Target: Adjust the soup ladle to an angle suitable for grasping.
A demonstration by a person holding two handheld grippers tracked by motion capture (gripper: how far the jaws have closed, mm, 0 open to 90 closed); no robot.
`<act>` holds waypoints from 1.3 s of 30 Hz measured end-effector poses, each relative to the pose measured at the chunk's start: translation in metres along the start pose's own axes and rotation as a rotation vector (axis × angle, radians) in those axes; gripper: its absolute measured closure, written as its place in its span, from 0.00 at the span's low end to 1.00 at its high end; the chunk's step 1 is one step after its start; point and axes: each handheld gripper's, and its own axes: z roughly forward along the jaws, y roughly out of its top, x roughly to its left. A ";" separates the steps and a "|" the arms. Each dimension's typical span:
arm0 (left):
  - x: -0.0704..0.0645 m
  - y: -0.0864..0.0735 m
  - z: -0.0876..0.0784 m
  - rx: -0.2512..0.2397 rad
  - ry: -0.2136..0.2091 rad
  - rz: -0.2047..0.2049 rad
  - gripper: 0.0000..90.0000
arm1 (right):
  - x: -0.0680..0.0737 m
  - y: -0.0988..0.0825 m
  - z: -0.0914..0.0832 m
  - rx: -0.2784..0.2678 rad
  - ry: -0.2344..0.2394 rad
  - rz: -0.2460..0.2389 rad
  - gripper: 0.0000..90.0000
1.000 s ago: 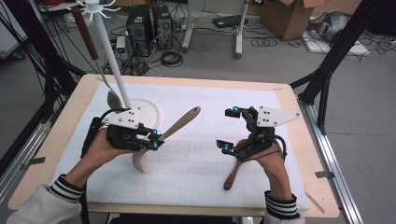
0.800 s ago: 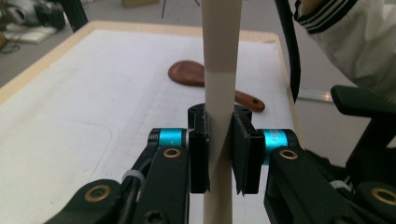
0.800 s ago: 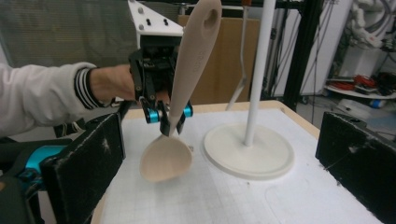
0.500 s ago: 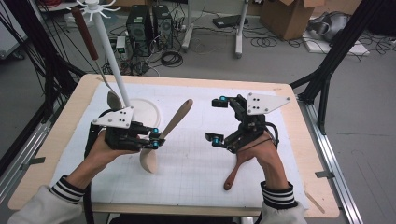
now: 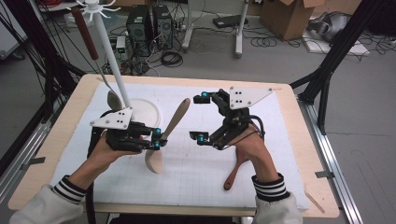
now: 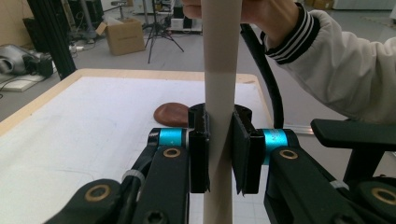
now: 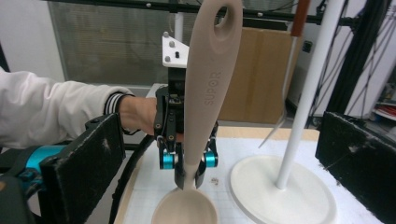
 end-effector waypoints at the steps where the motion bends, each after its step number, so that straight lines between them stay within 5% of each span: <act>1: 0.000 0.000 0.000 -0.001 0.000 -0.001 0.87 | 0.000 0.001 0.002 0.002 0.006 -0.001 0.00; 15: -0.001 0.001 0.004 -0.002 -0.014 -0.003 0.87 | -0.005 0.007 0.021 -0.010 0.062 -0.023 0.17; 39: -0.001 0.001 0.006 -0.026 -0.021 0.000 0.87 | -0.009 0.009 0.021 -0.108 0.131 -0.003 0.52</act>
